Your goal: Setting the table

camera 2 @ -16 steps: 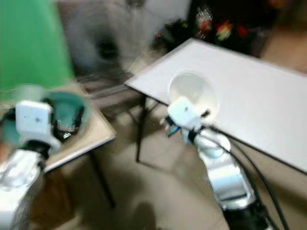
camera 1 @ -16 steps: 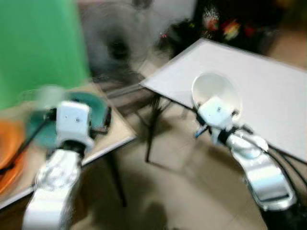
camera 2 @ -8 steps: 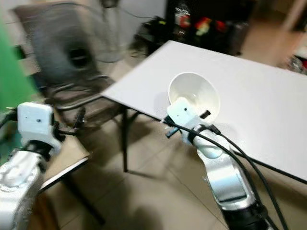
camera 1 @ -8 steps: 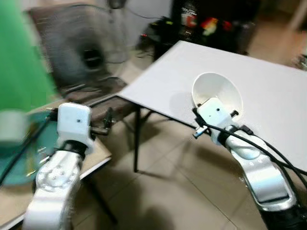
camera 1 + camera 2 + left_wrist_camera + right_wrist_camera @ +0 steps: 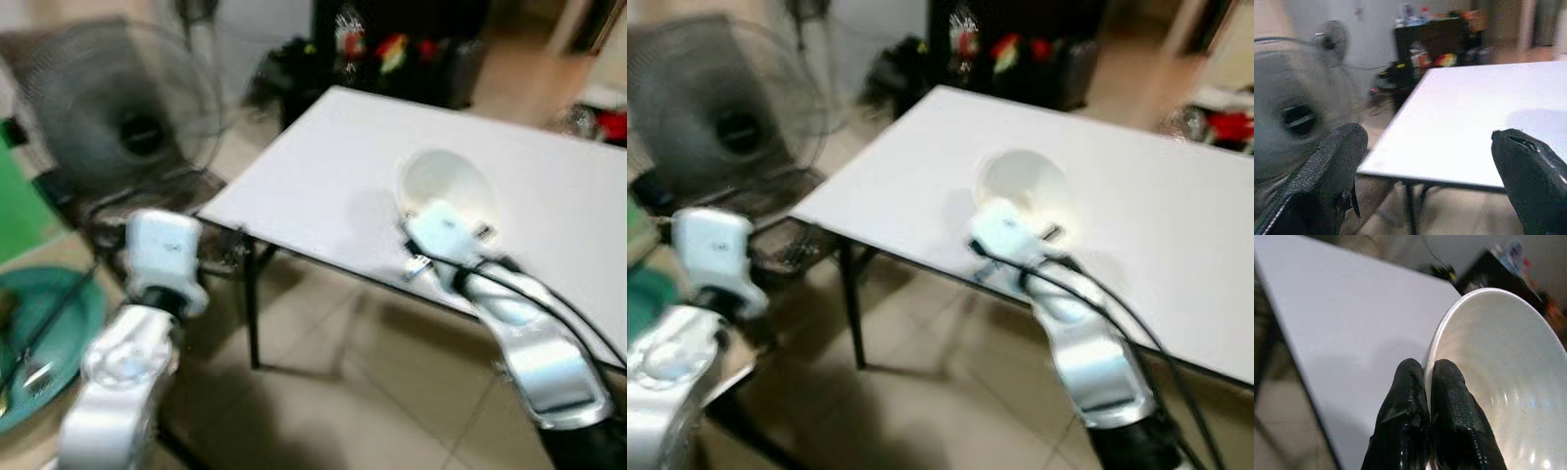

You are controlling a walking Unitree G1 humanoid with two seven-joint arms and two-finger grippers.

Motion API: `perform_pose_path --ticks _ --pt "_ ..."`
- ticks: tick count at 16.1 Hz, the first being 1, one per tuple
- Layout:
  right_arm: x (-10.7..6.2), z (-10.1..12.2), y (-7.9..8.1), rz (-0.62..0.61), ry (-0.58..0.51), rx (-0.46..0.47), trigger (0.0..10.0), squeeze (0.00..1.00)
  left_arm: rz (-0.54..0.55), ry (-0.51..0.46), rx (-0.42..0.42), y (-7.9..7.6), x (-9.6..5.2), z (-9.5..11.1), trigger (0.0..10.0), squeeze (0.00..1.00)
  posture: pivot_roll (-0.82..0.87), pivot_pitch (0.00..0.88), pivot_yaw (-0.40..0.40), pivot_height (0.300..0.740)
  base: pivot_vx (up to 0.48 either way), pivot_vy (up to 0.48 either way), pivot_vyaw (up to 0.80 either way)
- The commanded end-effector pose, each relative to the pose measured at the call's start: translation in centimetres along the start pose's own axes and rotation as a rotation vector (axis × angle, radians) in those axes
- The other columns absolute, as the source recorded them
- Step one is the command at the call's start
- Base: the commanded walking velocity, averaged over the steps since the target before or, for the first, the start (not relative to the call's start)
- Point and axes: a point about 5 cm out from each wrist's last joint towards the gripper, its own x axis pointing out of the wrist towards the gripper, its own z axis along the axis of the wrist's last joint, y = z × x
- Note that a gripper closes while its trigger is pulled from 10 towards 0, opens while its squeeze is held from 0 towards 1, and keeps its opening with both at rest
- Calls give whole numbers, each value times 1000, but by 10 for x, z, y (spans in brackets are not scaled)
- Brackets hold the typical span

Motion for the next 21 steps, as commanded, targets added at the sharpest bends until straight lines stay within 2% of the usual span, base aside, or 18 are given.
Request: perform_pose_path --ticks 1,4,6,12,15,21 --pt "0 16 0 -16 -66 -4 10000 0 20 -7 19 6 0 1 10000 0 -7 0 -29 740 270 0 0" --pt "-1 15 3 -16 -62 15 10000 0 15 -6 14 7 -1 1 10000 0 -10 0 -29 740 270 0 0" --pt "-2 15 5 -12 -64 21 10000 0 15 -4 12 6 -1 0 10000 0 -11 0 -30 740 270 0 -800" --pt "3 19 10 12 -71 4 10000 0 7 -5 12 7 -2 0 10000 0 -6 0 -27 740 272 0 -362" --pt "4 18 11 20 -63 0 10000 0 3 -3 13 6 -2 0 10000 0 -3 0 -27 740 273 0 0" --pt "5 17 8 6 -52 2 10000 0 -11 -4 19 6 1 1 10000 0 -6 0 -17 740 271 0 -638"
